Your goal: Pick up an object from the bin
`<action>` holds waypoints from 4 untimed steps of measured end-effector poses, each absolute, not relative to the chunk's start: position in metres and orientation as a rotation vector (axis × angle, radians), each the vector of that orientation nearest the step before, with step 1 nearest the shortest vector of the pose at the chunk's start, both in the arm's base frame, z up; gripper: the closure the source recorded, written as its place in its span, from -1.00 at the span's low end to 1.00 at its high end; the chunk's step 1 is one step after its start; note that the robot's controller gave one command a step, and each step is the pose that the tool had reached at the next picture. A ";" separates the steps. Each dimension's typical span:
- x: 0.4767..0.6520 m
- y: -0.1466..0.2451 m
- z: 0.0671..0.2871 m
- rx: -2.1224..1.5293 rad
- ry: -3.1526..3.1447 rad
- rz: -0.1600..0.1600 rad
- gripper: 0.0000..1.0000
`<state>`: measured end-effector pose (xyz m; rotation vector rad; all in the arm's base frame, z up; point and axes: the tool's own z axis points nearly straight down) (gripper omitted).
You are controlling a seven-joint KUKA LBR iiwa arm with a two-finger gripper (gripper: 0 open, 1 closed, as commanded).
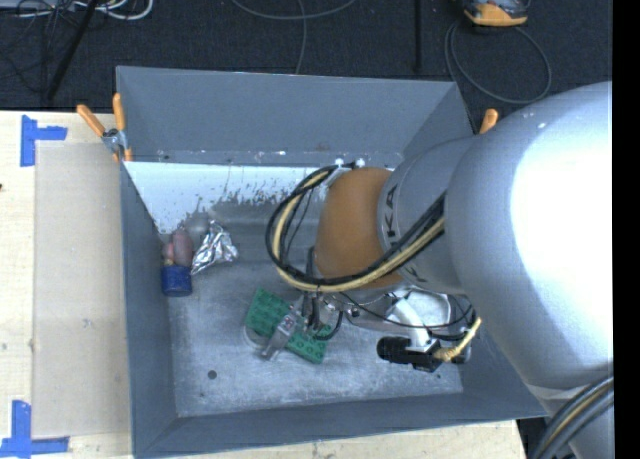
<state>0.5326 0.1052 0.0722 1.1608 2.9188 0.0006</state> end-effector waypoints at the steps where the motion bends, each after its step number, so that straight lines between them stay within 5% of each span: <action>1: 0.533 0.105 0.073 1.161 2.920 0.000 -1.00; 2: 0.534 0.106 0.074 1.161 2.918 0.004 1.00; 4: 0.535 0.105 0.159 1.152 2.922 0.001 1.00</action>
Offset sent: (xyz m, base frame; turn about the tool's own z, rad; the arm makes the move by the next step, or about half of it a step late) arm 0.0000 0.0000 0.0000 0.0000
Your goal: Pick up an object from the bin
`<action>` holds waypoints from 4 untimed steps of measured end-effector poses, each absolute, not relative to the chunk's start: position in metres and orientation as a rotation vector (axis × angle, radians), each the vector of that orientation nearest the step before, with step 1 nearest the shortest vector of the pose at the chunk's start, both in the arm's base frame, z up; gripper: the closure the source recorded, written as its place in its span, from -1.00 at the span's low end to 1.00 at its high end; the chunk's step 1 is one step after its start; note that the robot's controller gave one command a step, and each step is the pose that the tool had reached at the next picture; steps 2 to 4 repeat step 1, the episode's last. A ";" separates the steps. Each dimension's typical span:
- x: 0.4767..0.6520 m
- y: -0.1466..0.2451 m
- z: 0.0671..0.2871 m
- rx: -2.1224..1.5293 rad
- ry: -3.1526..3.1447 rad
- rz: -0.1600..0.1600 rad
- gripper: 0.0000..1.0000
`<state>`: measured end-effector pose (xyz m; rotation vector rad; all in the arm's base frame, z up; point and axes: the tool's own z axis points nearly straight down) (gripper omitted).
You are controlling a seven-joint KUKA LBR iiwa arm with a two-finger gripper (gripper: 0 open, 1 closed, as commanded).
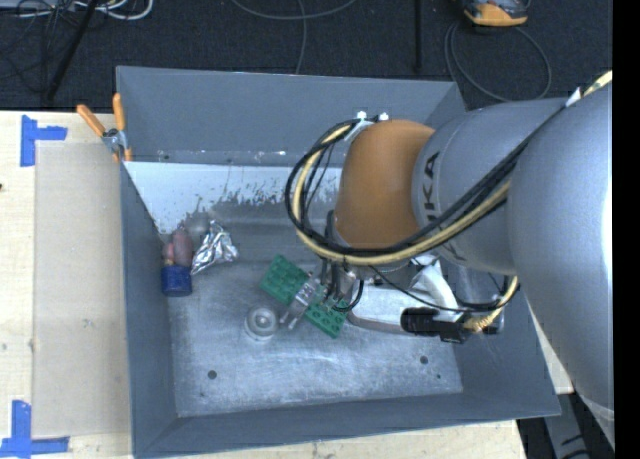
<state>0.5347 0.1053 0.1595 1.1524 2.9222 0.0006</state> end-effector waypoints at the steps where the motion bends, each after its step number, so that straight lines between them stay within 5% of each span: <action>1: 0.535 0.105 0.184 1.146 2.925 0.000 1.00; 4: 0.535 0.105 0.184 1.146 2.925 0.000 1.00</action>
Offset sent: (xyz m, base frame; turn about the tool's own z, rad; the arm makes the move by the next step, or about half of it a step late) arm 0.0000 -0.0002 0.0237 0.0000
